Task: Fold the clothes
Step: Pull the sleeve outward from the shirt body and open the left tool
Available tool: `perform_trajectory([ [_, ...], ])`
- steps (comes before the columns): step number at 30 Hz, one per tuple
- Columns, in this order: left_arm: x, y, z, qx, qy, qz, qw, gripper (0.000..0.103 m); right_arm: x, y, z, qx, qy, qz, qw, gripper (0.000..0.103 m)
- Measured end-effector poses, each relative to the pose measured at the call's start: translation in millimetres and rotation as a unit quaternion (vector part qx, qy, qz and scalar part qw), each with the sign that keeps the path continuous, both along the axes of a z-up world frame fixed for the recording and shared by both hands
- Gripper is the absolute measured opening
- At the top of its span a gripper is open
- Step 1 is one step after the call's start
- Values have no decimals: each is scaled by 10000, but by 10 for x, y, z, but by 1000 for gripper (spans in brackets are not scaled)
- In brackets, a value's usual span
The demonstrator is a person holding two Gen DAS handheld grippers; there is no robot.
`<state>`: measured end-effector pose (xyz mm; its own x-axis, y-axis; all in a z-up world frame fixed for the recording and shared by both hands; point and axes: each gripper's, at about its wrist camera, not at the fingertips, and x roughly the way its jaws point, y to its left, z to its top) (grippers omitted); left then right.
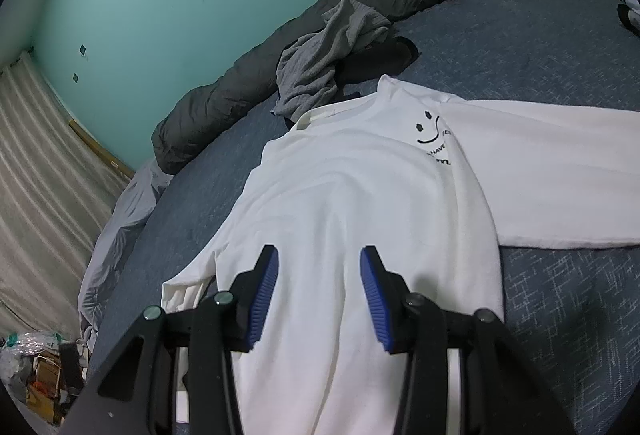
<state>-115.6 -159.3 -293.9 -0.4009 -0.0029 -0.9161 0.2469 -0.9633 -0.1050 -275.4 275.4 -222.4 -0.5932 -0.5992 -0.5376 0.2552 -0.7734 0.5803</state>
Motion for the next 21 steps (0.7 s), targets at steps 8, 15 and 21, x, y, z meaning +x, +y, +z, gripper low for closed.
perform_trajectory([
  [8,-62,89,-91,199,-16,-113,9997,7,-14,6,-13,-27,-38,-24,10000,43],
  [15,-20,-47,352,-750,317,53,9967,3,-12,24,-2,-59,-28,-38,10000,43],
  [21,50,-486,852,-1782,477,422,9819,3,-13,6,-1,-67,-27,-24,10000,43],
])
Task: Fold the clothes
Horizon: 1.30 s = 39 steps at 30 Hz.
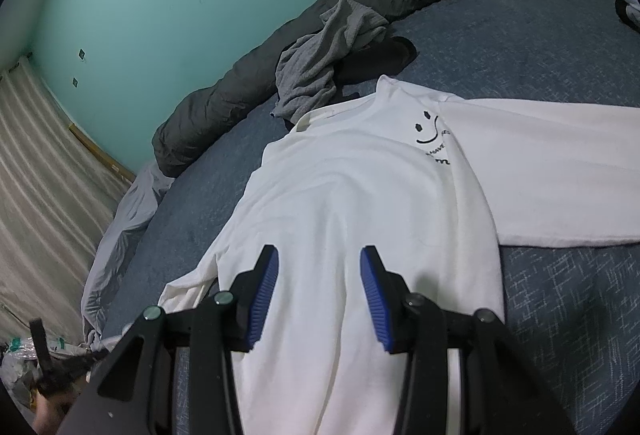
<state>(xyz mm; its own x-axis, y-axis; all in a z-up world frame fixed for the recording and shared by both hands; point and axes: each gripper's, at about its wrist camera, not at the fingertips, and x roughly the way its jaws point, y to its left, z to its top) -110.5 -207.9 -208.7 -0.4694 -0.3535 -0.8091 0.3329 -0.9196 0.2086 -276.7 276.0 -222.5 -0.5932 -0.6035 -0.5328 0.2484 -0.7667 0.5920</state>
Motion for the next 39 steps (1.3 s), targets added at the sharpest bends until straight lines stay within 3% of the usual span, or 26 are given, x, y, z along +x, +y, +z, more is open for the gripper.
perform_trajectory([
  [4,16,-212,215,-720,42,202,9972,3,8,-27,-10,25,-9,18,10000,43],
  [7,13,-216,111,-809,-87,133,9966,3,11,-64,-26,49,-23,46,10000,43],
  [16,295,62,-616,120,-734,-424,9963,3,17,-113,-47,73,-39,92,9999,43],
  [20,400,58,-635,529,-674,-344,9957,5,12,-103,-51,54,-59,74,9999,43],
  [24,500,-77,-471,1035,-449,-29,9936,8,14,-98,-45,43,-54,79,9999,43],
  [28,635,-278,-305,1256,-110,257,9917,31,10,-96,-46,35,-54,72,10000,43],
  [31,717,-561,-273,1312,51,636,9893,33,10,-91,-43,29,-51,62,10000,43],
  [35,790,-932,-333,1574,251,1227,9796,34,11,-102,-46,44,-47,64,10000,43],
  [39,722,-1015,-511,1896,209,1317,9728,41,17,-115,-56,61,-61,78,9999,43],
])
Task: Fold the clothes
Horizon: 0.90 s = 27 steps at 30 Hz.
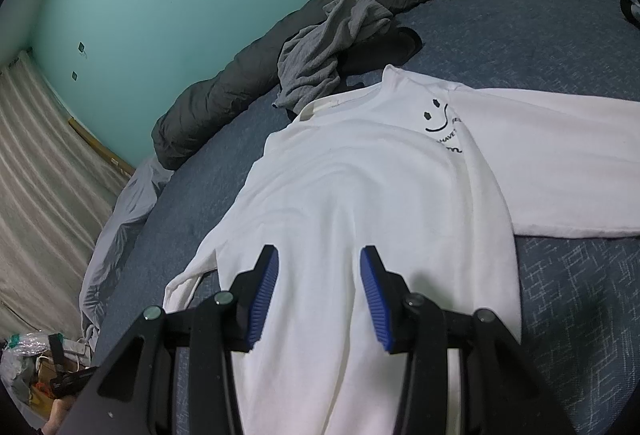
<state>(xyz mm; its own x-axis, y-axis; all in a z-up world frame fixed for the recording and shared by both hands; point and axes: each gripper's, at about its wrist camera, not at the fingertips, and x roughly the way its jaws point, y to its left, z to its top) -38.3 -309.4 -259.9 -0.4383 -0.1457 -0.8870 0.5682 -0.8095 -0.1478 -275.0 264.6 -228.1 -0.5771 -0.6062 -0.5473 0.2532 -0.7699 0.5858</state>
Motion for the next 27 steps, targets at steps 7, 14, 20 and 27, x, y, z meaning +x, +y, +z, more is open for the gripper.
perform_trajectory([
  [7,-96,-27,-98,685,355,25,9970,49,4,-2,0,6,5,-21,10000,43],
  [14,-158,-29,-90,229,-25,19,9997,6,3,-10,-2,8,1,-20,10000,43],
  [20,-181,-210,364,-763,58,165,9969,4,-7,-13,-16,13,-14,-27,10000,43],
  [27,-331,-609,771,-1440,86,507,9882,4,-13,-11,-24,50,-17,-28,10000,43],
])
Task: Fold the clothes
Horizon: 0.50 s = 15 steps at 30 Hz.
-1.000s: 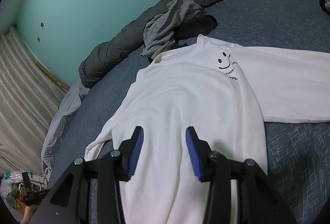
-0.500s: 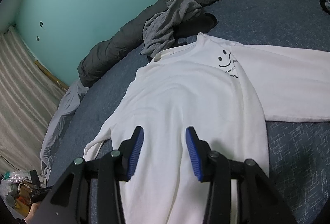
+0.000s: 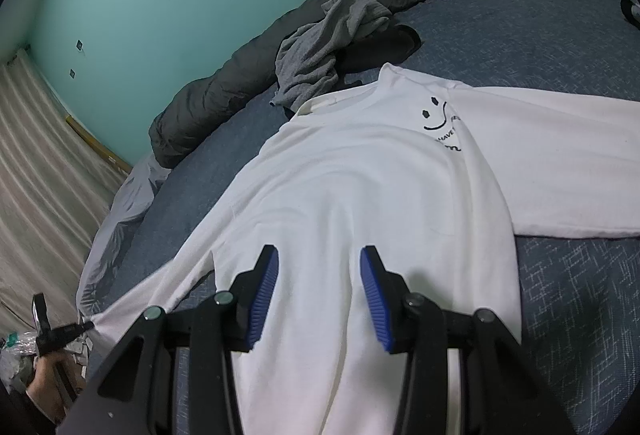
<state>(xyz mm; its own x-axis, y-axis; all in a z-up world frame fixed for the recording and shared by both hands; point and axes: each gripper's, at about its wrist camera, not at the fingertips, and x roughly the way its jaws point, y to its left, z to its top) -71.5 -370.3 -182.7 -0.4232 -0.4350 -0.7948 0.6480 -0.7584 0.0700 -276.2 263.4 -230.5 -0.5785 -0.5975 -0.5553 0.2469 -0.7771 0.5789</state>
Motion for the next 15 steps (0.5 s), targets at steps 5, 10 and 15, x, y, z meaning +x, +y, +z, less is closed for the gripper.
perform_trajectory([
  [5,-235,-155,-175,81,-90,129,9998,4,-11,-11,-22,39,-13,-12,10000,43],
  [10,-347,-253,-461,384,-154,324,9986,6,-13,-14,-42,73,-18,9,10000,43],
  [15,-271,-302,-451,429,-20,515,9977,28,-15,9,-62,60,-56,-19,10000,43],
])
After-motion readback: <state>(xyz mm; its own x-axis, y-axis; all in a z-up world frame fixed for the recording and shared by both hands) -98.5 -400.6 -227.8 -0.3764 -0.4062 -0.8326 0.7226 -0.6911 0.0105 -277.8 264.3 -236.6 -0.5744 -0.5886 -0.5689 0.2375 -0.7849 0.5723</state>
